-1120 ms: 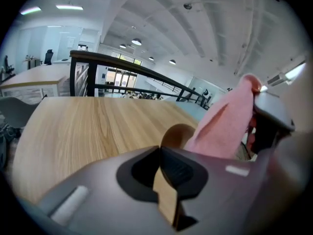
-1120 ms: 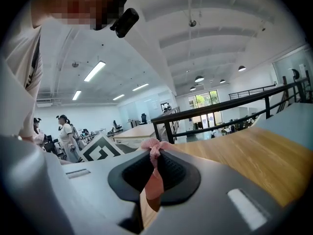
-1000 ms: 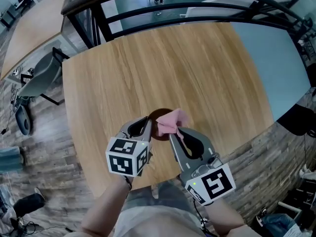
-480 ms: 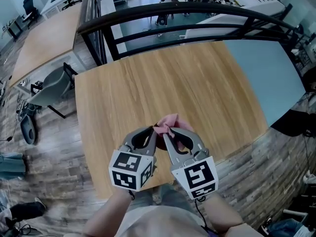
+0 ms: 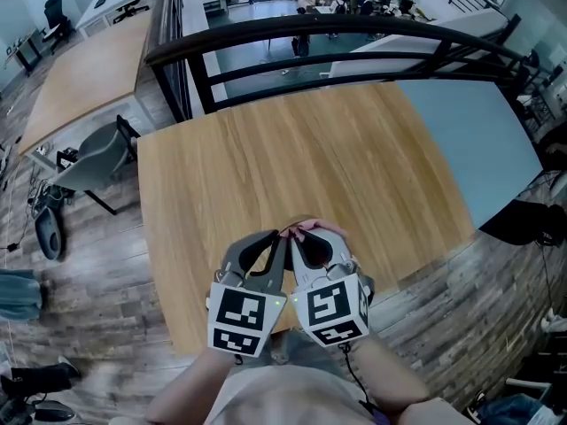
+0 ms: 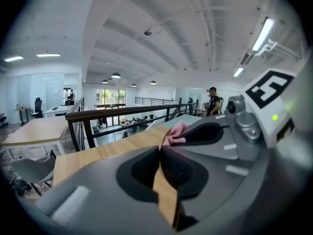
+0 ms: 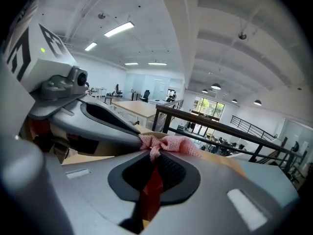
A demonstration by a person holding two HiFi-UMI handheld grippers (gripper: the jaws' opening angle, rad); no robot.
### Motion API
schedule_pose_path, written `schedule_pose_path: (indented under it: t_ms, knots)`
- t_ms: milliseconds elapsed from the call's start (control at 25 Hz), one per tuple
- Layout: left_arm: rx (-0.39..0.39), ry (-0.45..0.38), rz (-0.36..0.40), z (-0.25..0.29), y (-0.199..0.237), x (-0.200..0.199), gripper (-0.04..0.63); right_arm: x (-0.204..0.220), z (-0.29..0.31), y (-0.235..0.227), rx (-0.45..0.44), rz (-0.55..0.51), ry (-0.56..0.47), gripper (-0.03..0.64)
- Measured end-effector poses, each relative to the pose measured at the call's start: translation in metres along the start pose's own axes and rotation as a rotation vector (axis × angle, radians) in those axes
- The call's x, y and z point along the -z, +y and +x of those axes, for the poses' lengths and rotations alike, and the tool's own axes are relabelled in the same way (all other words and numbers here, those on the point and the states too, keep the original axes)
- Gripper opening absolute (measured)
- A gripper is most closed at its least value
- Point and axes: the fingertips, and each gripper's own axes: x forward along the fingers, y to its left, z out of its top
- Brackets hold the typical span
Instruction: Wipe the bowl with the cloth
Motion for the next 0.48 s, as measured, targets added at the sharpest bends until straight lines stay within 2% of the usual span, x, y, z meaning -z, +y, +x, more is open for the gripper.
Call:
schedule_pose_path:
  t_ms: [280, 480]
  knots:
    - [-0.053, -0.042, 0.014, -0.012, 0.012, -0.006, 0.015, -0.002, -0.006, -0.009, 0.079, -0.028, 0.018, 0.023]
    - [-0.094, -0.090, -0.005, -0.021, 0.027, -0.016, 0.017, 0.008, -0.010, -0.011, 0.101, -0.073, 0.086, 0.023]
